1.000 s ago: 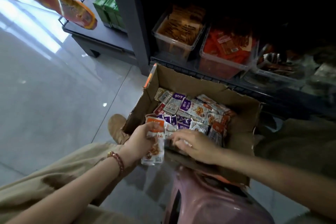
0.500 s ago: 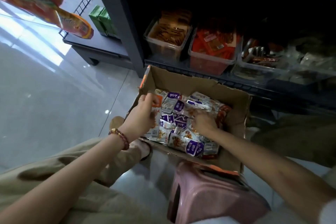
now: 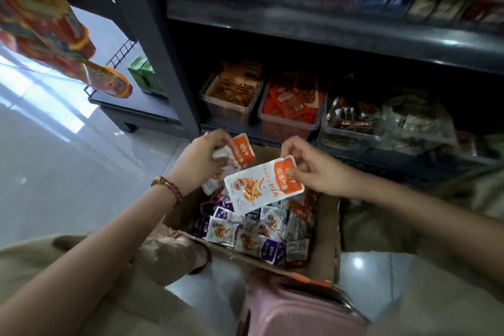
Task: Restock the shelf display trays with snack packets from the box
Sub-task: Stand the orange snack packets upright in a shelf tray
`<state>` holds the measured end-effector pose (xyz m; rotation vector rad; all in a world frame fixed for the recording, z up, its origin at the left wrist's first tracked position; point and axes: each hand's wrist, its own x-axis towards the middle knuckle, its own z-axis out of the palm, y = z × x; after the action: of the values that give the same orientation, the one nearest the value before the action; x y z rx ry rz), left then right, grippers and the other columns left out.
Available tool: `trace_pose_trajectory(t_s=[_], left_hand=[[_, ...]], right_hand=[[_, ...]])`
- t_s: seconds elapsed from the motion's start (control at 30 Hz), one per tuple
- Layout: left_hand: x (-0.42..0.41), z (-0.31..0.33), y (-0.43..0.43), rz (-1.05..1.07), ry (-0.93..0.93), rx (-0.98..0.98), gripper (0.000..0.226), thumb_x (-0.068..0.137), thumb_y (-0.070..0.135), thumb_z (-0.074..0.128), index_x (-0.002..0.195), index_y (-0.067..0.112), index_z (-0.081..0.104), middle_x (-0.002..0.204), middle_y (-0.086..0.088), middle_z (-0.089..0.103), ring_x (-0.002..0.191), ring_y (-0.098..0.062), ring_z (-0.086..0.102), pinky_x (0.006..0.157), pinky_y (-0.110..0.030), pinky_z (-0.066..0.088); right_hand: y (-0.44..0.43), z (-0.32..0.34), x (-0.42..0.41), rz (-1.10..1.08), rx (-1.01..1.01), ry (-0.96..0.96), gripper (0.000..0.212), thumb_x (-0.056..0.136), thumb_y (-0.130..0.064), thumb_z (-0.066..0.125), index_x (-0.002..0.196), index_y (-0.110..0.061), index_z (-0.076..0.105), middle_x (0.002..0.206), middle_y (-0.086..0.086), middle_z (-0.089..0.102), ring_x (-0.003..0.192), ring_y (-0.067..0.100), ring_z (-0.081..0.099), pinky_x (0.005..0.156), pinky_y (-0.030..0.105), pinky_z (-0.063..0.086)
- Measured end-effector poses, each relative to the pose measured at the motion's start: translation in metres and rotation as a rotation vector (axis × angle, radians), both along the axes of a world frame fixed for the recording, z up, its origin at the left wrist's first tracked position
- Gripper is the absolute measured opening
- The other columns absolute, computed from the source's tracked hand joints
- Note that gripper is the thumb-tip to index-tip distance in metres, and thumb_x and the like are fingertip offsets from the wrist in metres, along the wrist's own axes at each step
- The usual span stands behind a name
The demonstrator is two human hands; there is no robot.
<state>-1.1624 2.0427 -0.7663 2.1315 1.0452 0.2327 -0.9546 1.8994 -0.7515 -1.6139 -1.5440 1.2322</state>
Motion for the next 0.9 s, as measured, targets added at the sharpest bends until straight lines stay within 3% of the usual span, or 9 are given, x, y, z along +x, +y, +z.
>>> trace_pose_trajectory(t_s=[0.07, 0.17, 0.27, 0.43, 0.53, 0.63, 0.77, 0.83, 0.9], left_hand=[[0.012, 0.013, -0.001, 0.038, -0.160, -0.104, 0.037, 0.078, 0.005, 0.074, 0.096, 0.024, 0.048, 0.102, 0.002, 0.066, 0.095, -0.015, 0.064, 0.074, -0.038, 0.058], [0.026, 0.029, -0.001, 0.085, -0.336, -0.214, 0.037, 0.076, 0.003, 0.076, 0.088, 0.022, 0.048, 0.092, 0.000, 0.067, 0.085, -0.014, 0.067, 0.066, -0.029, 0.057], [0.041, 0.045, 0.002, 0.080, -0.397, -0.216, 0.023, 0.081, 0.005, 0.072, 0.081, 0.021, 0.056, 0.094, -0.005, 0.070, 0.083, -0.015, 0.069, 0.062, -0.021, 0.056], [0.064, 0.073, 0.005, 0.071, -0.482, -0.169, 0.016, 0.098, 0.014, 0.049, 0.088, 0.013, 0.062, 0.085, 0.000, 0.066, 0.074, -0.009, 0.063, 0.066, -0.022, 0.049], [0.072, 0.087, 0.008, 0.015, -0.510, -0.233, 0.013, 0.089, 0.013, 0.062, 0.100, 0.007, 0.058, 0.090, 0.000, 0.070, 0.077, -0.009, 0.067, 0.067, -0.021, 0.053], [0.076, 0.099, 0.014, -0.050, -0.492, -0.167, 0.034, 0.081, 0.004, 0.072, 0.104, 0.019, 0.052, 0.098, 0.007, 0.067, 0.083, -0.002, 0.068, 0.066, -0.018, 0.054], [0.083, 0.116, 0.023, -0.060, -0.590, -0.109, 0.053, 0.086, 0.003, 0.066, 0.122, 0.034, 0.044, 0.103, 0.007, 0.067, 0.089, -0.005, 0.068, 0.071, -0.022, 0.056], [0.087, 0.123, 0.028, -0.040, -0.649, -0.083, 0.056, 0.087, 0.004, 0.065, 0.131, 0.031, 0.043, 0.107, 0.007, 0.066, 0.092, -0.006, 0.068, 0.073, -0.022, 0.056], [0.090, 0.129, 0.032, -0.029, -0.715, -0.097, 0.054, 0.087, 0.002, 0.064, 0.132, 0.027, 0.047, 0.111, 0.008, 0.067, 0.094, -0.007, 0.068, 0.074, -0.021, 0.055]], right_hand=[[0.006, 0.015, 0.010, -0.038, 0.022, 0.000, 0.041, 0.094, -0.005, 0.053, 0.112, -0.038, 0.034, 0.104, -0.004, 0.060, 0.078, 0.005, 0.067, 0.061, 0.022, 0.052], [0.022, 0.033, 0.022, -0.040, 0.078, -0.026, 0.048, 0.090, -0.005, 0.060, 0.124, -0.032, 0.039, 0.106, -0.007, 0.062, 0.084, 0.005, 0.066, 0.073, 0.025, 0.056], [0.041, 0.046, 0.026, -0.074, 0.189, -0.086, 0.036, 0.085, -0.003, 0.066, 0.109, -0.028, 0.056, 0.093, -0.008, 0.063, 0.077, 0.002, 0.061, 0.072, 0.023, 0.053], [0.066, 0.057, 0.028, -0.319, 0.323, -0.113, 0.030, 0.081, -0.009, 0.071, 0.082, -0.036, 0.058, 0.079, -0.009, 0.063, 0.063, 0.004, 0.060, 0.059, 0.022, 0.049], [0.077, 0.067, 0.036, -0.437, 0.357, -0.076, 0.029, 0.082, -0.006, 0.069, 0.079, -0.033, 0.060, 0.077, -0.002, 0.065, 0.065, 0.015, 0.064, 0.063, 0.032, 0.053], [0.085, 0.081, 0.040, -0.538, 0.445, -0.073, 0.026, 0.084, -0.008, 0.068, 0.079, -0.033, 0.060, 0.075, -0.005, 0.064, 0.066, 0.013, 0.064, 0.063, 0.032, 0.055], [0.088, 0.095, 0.037, -0.675, 0.555, -0.153, 0.012, 0.087, -0.026, 0.065, 0.098, -0.027, 0.061, 0.092, -0.009, 0.059, 0.079, 0.003, 0.060, 0.065, 0.017, 0.051], [0.089, 0.101, 0.035, -0.688, 0.561, -0.214, 0.030, 0.088, -0.039, 0.062, 0.116, -0.028, 0.056, 0.105, -0.014, 0.053, 0.088, -0.003, 0.056, 0.070, 0.012, 0.047], [0.092, 0.110, 0.030, -0.639, 0.510, 0.028, 0.037, 0.088, -0.035, 0.062, 0.122, -0.025, 0.052, 0.104, -0.012, 0.058, 0.083, -0.007, 0.060, 0.064, 0.010, 0.047]])
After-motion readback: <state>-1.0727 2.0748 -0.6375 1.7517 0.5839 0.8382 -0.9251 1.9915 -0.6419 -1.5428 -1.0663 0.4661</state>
